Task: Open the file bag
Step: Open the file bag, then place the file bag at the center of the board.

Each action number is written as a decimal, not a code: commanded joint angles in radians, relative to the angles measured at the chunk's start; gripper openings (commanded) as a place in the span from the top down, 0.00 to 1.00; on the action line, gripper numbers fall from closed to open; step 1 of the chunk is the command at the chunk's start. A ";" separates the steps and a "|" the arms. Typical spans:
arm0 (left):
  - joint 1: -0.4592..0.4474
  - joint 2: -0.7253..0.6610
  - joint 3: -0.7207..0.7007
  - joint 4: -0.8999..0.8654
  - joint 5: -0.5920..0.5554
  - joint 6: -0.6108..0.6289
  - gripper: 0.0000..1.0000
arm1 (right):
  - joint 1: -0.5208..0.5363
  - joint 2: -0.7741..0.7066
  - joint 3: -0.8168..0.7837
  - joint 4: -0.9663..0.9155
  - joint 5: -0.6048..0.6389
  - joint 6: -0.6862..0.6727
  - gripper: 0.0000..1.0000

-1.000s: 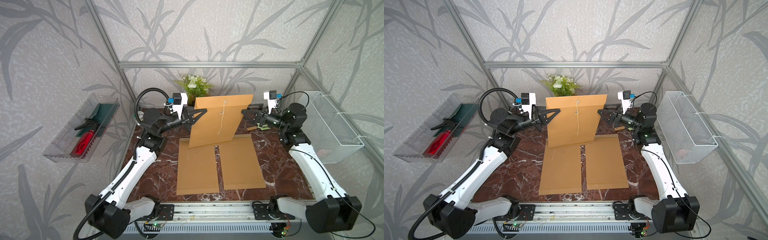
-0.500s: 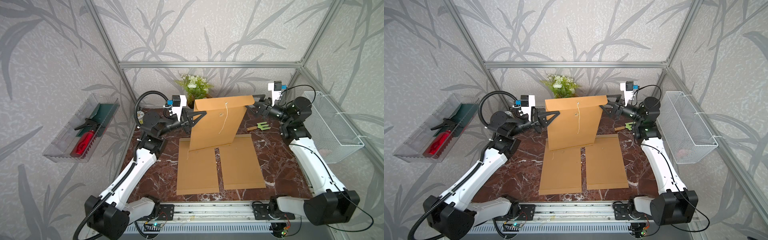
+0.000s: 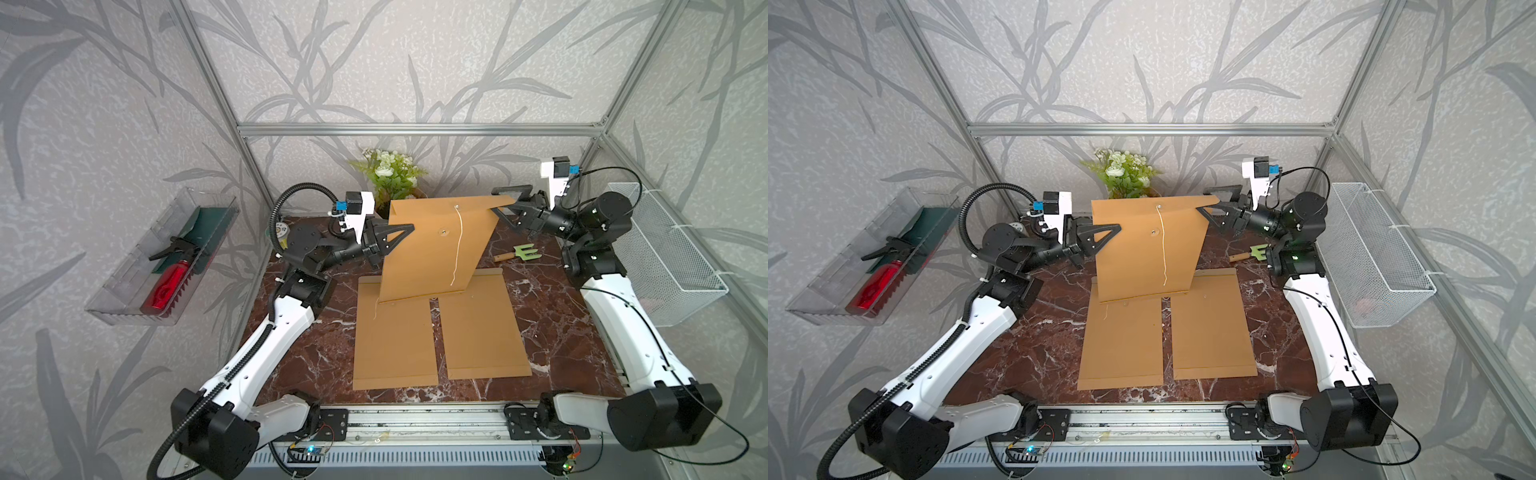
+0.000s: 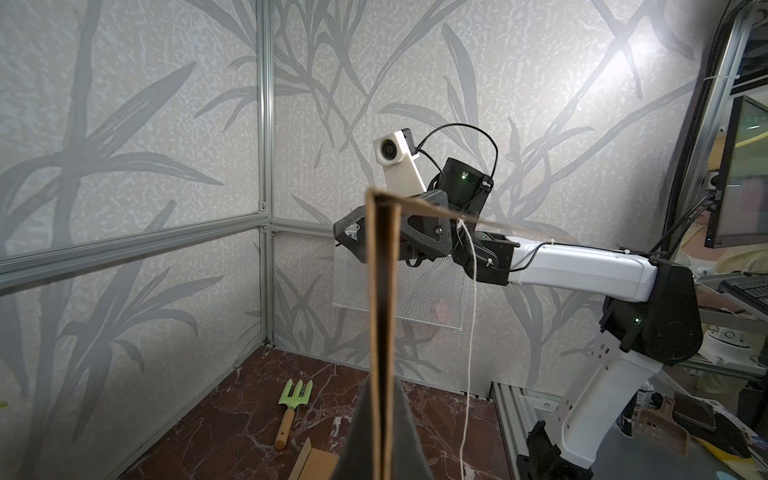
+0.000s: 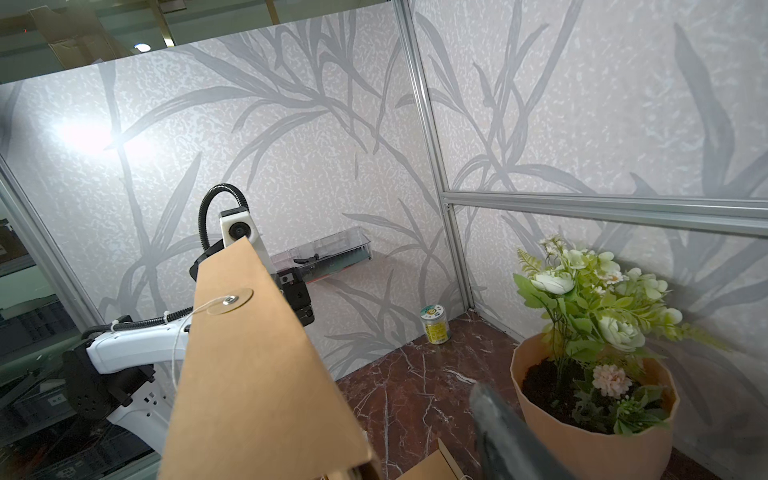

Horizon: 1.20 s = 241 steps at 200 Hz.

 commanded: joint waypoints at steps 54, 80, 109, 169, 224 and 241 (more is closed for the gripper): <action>-0.009 0.013 -0.008 0.091 0.033 -0.041 1.00 | -0.001 0.016 0.041 0.139 -0.045 0.113 0.41; -0.012 0.018 -0.012 0.107 0.032 -0.051 1.00 | -0.001 0.022 0.044 0.163 -0.053 0.137 0.49; -0.018 0.024 -0.012 0.110 0.032 -0.054 1.00 | -0.001 0.023 0.044 0.184 -0.052 0.152 0.53; -0.020 0.026 -0.022 0.116 0.028 -0.055 1.00 | -0.001 0.027 0.044 0.227 -0.059 0.189 0.66; -0.020 0.026 -0.024 0.122 0.026 -0.057 1.00 | -0.001 0.021 0.047 0.234 -0.072 0.200 0.78; -0.020 0.024 -0.025 0.124 0.026 -0.058 1.00 | -0.001 0.023 0.047 0.242 -0.074 0.205 0.81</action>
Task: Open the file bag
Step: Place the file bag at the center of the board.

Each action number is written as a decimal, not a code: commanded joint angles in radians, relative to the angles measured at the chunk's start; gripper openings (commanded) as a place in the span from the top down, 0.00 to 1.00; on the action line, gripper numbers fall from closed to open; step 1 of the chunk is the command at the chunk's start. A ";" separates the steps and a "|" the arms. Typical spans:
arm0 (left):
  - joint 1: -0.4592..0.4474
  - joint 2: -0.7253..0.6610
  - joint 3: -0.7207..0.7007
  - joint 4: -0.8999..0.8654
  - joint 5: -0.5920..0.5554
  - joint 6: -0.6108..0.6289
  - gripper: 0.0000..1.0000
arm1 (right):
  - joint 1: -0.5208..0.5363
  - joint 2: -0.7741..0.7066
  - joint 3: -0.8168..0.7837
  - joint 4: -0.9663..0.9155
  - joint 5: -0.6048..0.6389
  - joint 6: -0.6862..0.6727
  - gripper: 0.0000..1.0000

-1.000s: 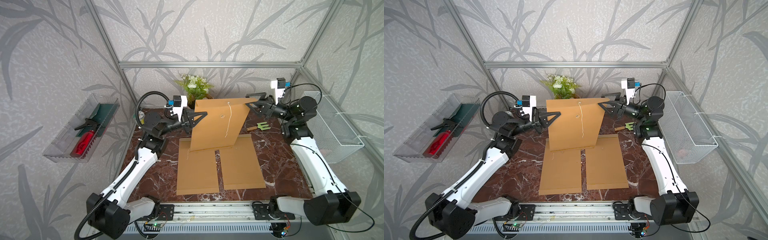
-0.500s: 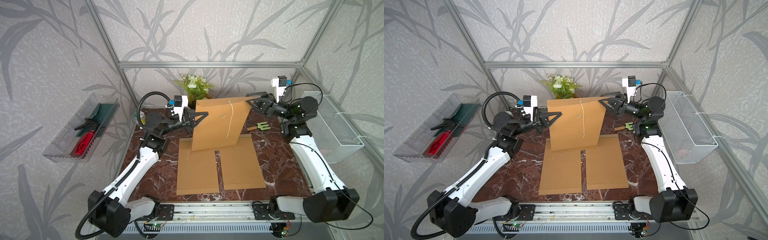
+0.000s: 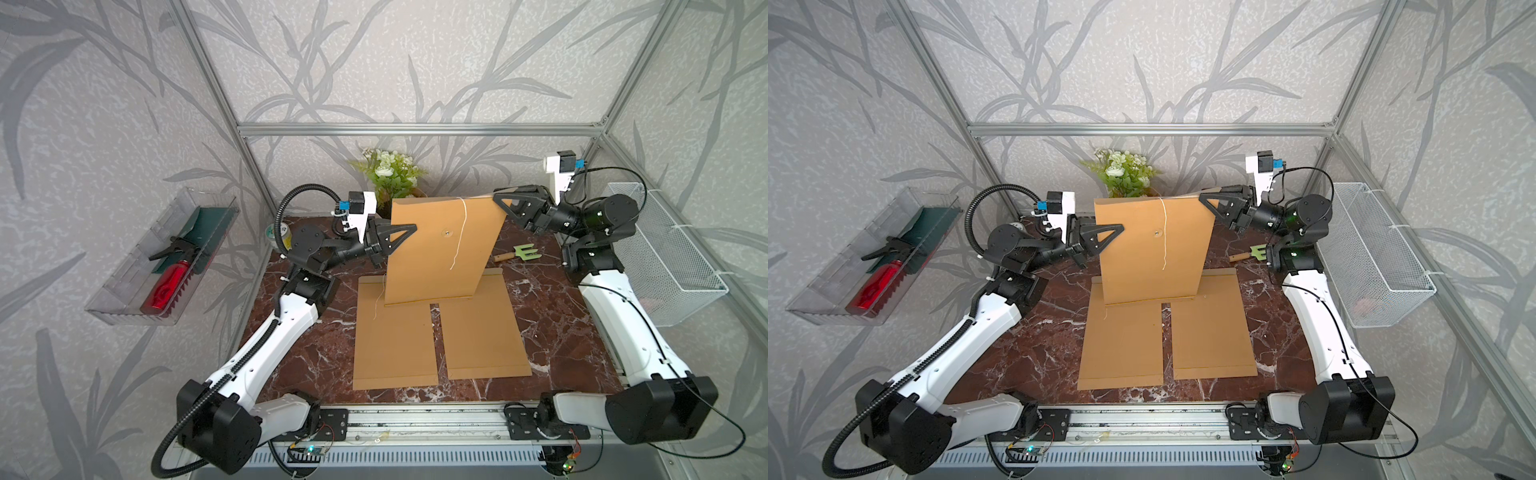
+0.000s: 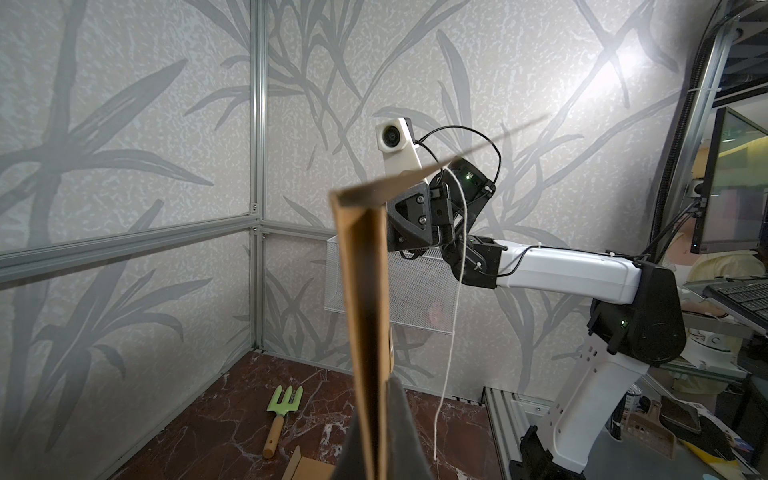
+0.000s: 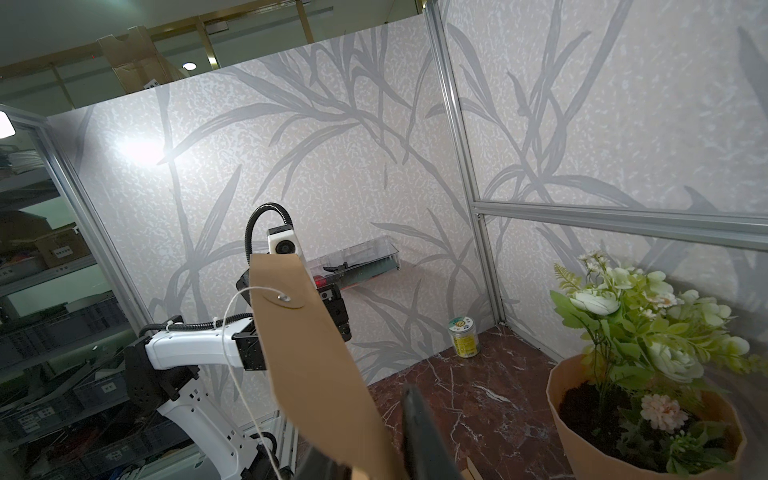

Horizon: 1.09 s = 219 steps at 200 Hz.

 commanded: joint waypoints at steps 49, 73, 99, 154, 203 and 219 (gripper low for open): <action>-0.004 -0.021 -0.027 0.050 -0.002 -0.011 0.90 | -0.002 -0.002 0.034 0.090 -0.025 0.052 0.89; -0.004 -0.032 -0.032 0.050 -0.014 -0.013 0.77 | -0.002 -0.002 0.034 0.091 -0.031 0.059 0.92; -0.004 -0.036 -0.025 0.064 -0.023 -0.028 0.69 | -0.001 -0.002 0.032 0.084 -0.036 0.058 0.95; -0.004 0.022 0.040 0.179 -0.050 -0.130 0.67 | -0.001 -0.003 0.016 0.083 -0.049 0.056 1.00; -0.004 0.146 0.124 0.391 -0.051 -0.299 0.67 | -0.001 -0.015 0.014 0.077 -0.061 0.050 1.00; -0.004 0.180 0.148 0.442 -0.051 -0.348 0.67 | -0.001 -0.020 0.013 0.045 -0.060 0.027 1.00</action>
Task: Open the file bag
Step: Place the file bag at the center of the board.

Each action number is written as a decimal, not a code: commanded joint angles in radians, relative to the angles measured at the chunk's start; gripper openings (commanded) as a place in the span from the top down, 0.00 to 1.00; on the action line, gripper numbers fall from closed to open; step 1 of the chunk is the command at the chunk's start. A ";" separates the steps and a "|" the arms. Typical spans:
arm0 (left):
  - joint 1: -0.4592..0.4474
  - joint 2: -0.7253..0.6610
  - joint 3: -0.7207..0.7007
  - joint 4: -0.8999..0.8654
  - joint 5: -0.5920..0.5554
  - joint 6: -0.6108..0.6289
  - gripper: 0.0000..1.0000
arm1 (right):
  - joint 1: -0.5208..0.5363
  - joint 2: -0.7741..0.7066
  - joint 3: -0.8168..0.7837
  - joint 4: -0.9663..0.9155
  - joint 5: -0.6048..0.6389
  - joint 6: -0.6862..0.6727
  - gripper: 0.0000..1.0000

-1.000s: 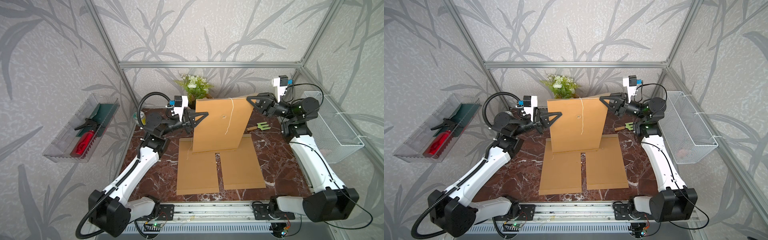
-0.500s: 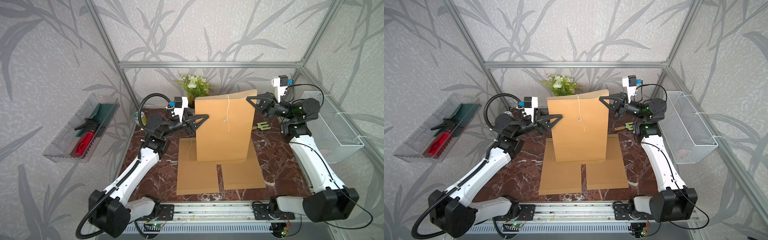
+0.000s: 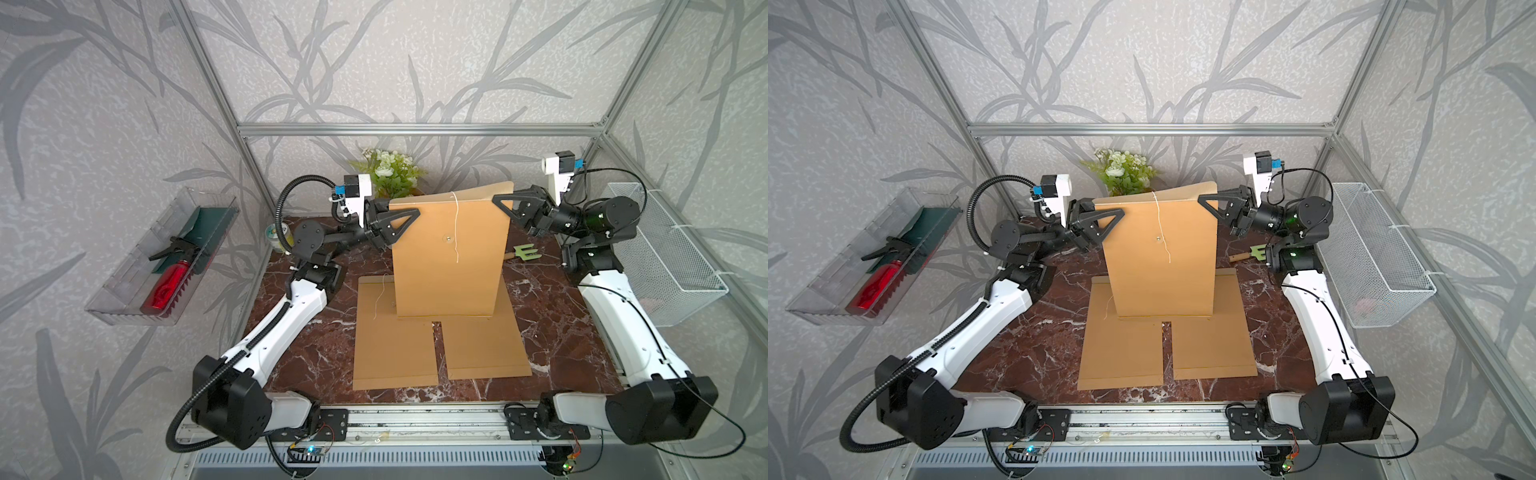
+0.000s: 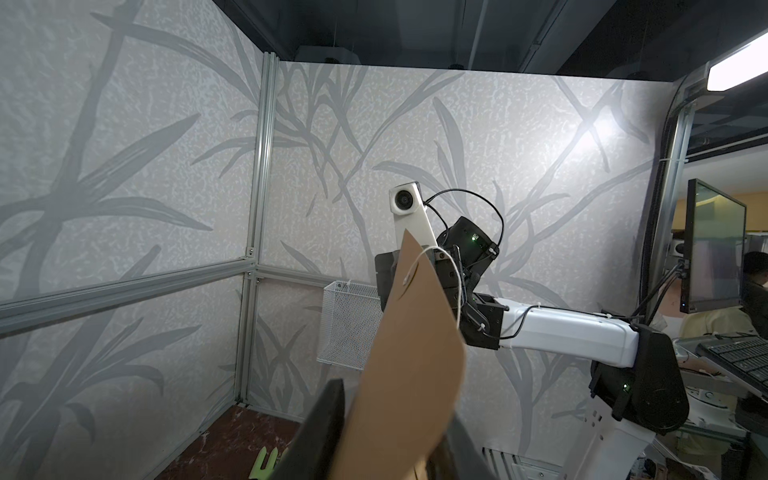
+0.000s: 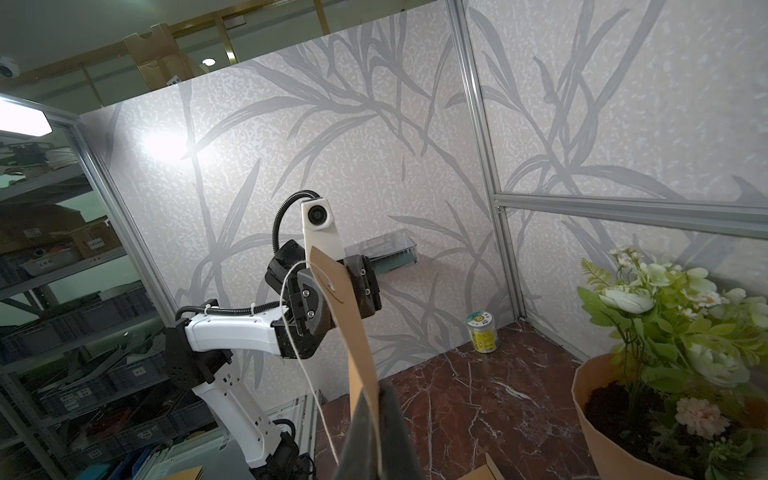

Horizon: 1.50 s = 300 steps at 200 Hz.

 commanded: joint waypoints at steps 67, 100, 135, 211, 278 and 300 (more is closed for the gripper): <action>-0.004 0.094 0.085 0.209 -0.012 -0.191 0.78 | 0.004 -0.024 0.025 -0.068 -0.008 -0.085 1.00; -0.004 0.097 0.087 0.214 -0.013 -0.203 0.89 | 0.007 -0.019 0.035 -0.067 -0.007 -0.095 1.00; -0.004 0.087 0.078 0.217 -0.036 -0.217 1.00 | 0.007 -0.024 0.023 -0.056 -0.009 -0.121 1.00; -0.004 -0.021 0.019 -0.009 -0.172 -0.111 1.00 | 0.007 -0.030 0.000 -0.012 -0.011 -0.132 0.85; -0.004 -0.056 0.006 -0.127 -0.207 -0.066 1.00 | 0.017 0.070 0.061 0.255 -0.064 0.099 0.79; -0.004 -0.055 0.004 -0.129 -0.205 -0.066 1.00 | 0.029 0.094 0.084 0.280 -0.078 0.125 0.84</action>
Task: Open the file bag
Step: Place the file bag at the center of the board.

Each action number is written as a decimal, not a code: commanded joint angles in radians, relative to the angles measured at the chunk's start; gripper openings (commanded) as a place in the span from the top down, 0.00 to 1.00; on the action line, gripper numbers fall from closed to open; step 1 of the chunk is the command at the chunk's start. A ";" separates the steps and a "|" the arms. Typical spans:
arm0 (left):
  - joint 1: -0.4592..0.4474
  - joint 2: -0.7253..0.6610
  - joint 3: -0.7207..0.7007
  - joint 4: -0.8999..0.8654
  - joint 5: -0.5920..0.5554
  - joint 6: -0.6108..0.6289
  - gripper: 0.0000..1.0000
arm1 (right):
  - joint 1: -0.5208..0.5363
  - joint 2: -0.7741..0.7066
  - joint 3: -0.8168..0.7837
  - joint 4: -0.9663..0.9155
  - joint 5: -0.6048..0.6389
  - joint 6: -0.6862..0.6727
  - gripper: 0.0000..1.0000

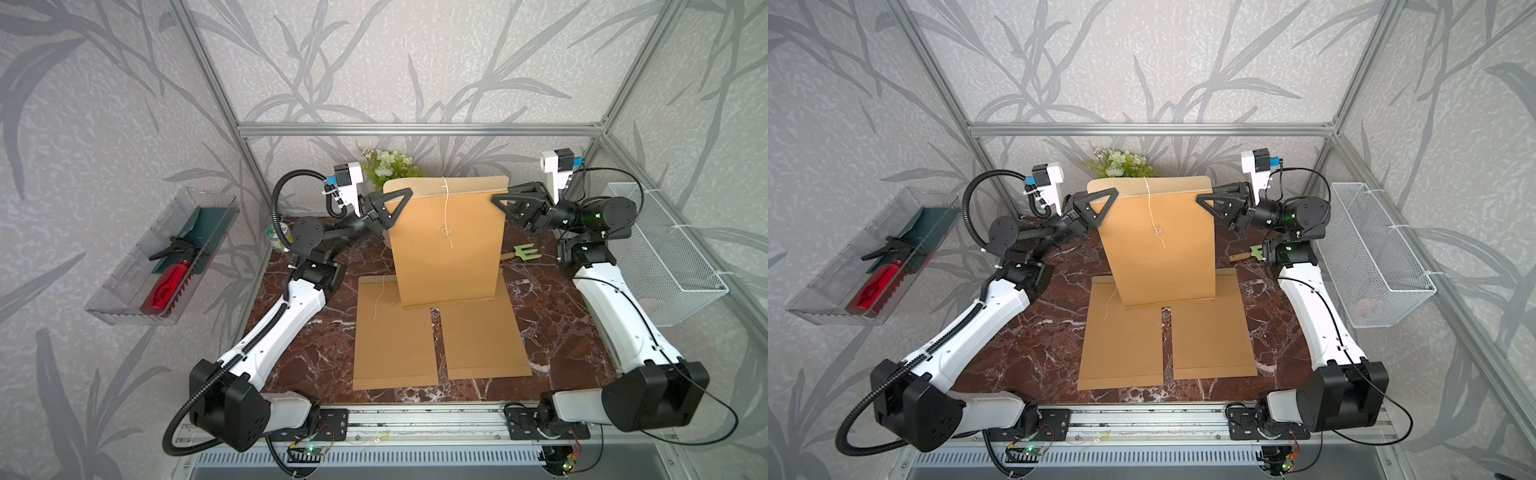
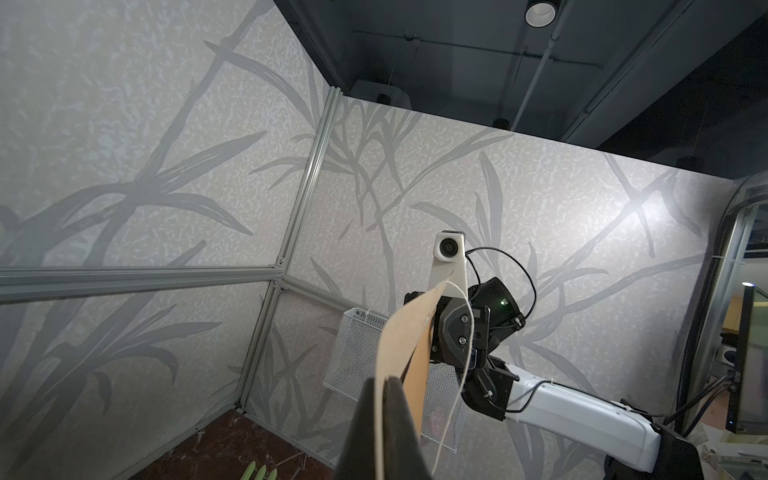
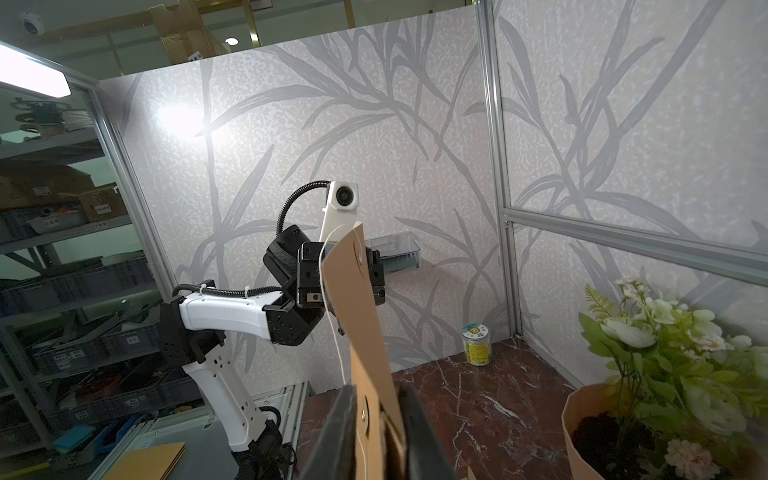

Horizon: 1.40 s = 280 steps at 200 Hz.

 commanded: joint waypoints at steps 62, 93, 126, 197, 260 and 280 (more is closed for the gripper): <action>-0.002 -0.025 -0.008 -0.055 -0.009 0.024 1.00 | 0.032 0.037 0.065 0.223 -0.073 0.156 0.99; 0.007 -0.037 -0.031 0.010 0.019 0.012 1.00 | 0.032 0.056 0.078 0.281 -0.081 0.222 1.00; 0.018 -0.055 -0.052 0.033 0.030 0.007 1.00 | 0.031 0.063 0.080 0.274 -0.078 0.223 1.00; 0.021 -0.058 -0.045 0.072 0.003 -0.008 1.00 | 0.032 -0.009 -0.045 0.117 -0.086 0.091 0.60; 0.024 -0.042 0.003 0.079 0.001 -0.023 1.00 | 0.077 -0.116 -0.226 -0.224 -0.029 -0.227 0.54; 0.024 -0.033 0.019 0.075 0.005 -0.028 1.00 | 0.105 -0.132 -0.228 -0.375 -0.002 -0.367 0.54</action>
